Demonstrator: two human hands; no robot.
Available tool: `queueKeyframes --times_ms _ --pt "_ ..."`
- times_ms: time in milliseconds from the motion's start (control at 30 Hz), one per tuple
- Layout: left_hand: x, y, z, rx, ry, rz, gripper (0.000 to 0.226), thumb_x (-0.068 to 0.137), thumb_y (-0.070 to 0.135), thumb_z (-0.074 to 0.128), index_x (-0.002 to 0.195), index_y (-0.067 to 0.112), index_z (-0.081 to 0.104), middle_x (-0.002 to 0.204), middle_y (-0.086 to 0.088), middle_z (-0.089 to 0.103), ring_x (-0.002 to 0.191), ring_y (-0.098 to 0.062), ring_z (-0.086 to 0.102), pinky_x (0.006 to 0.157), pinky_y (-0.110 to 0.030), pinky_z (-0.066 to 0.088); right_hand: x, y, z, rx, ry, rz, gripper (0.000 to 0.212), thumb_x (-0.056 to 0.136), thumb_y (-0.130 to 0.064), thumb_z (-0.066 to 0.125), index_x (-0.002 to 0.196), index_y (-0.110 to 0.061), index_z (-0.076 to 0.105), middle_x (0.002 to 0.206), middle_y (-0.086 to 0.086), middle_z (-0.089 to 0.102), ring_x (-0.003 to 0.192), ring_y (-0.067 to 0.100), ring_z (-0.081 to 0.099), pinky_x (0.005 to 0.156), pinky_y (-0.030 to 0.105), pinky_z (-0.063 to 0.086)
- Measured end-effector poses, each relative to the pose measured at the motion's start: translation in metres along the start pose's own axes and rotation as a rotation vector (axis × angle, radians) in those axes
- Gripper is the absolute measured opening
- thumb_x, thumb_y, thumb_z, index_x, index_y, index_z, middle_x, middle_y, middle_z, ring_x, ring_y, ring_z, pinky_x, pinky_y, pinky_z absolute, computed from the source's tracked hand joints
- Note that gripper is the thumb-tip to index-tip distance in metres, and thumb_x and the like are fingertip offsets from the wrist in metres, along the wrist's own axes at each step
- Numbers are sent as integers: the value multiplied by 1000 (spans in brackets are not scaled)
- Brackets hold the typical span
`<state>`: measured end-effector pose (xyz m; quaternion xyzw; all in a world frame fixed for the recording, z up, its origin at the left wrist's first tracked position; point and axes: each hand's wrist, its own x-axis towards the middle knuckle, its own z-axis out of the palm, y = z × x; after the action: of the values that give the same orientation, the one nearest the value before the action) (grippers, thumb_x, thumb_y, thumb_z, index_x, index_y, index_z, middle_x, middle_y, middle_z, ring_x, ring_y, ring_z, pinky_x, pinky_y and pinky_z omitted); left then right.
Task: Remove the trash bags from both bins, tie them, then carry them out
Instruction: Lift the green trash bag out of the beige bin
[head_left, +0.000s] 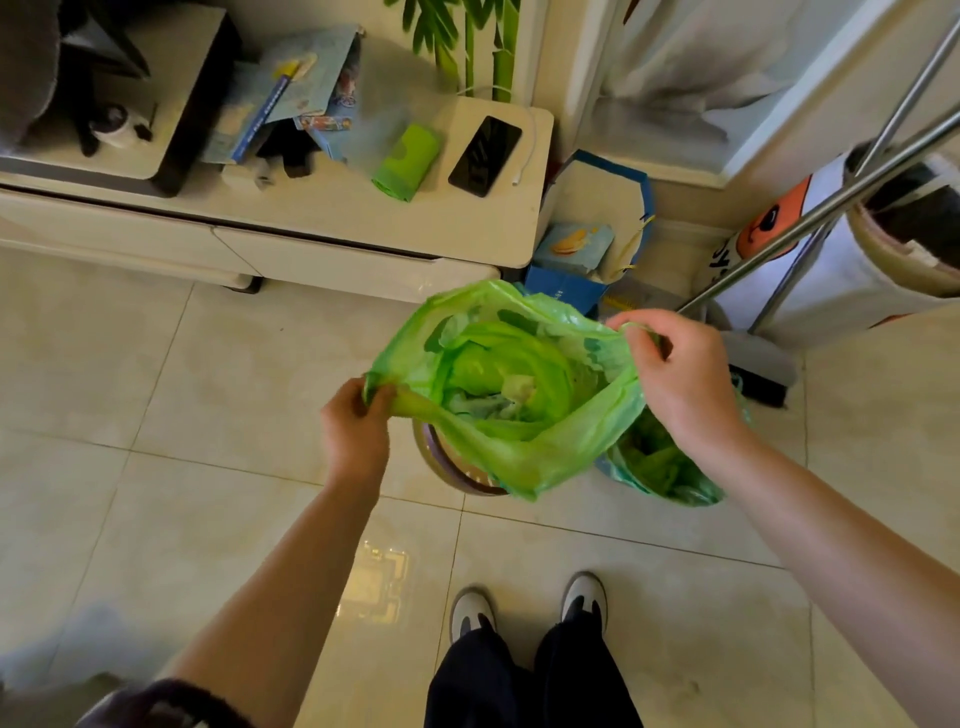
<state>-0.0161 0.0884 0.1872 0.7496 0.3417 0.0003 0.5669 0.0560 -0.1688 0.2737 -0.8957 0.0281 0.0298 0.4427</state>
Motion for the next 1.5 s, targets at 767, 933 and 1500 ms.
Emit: queueKeyframes --times_ms 767,933,1500 --pt "-21 35 31 132 -335 31 5 80 11 71 81 12 67 75 -3 65 69 -17 59 66 -29 49 18 -65 -8 88 -90 225 30 99 -19 42 119 -20 64 55 -15 40 36 -5 43 38 16 47" --pt "-35 43 13 116 -268 32 9 83 10 69 83 1 66 72 -7 60 61 -11 53 53 -13 42 -4 -44 -34 37 -55 268 32 99 -22 44 127 -17 59 35 -16 40 40 1 41 49 27 52" --pt "-153 44 -43 -142 -103 -126 9 88 9 64 80 12 68 77 -12 66 72 -21 64 73 -34 56 -82 1 -103 104 -64 227 28 92 -24 53 73 -6 64 61 10 39 59 18 38 56 31 44"
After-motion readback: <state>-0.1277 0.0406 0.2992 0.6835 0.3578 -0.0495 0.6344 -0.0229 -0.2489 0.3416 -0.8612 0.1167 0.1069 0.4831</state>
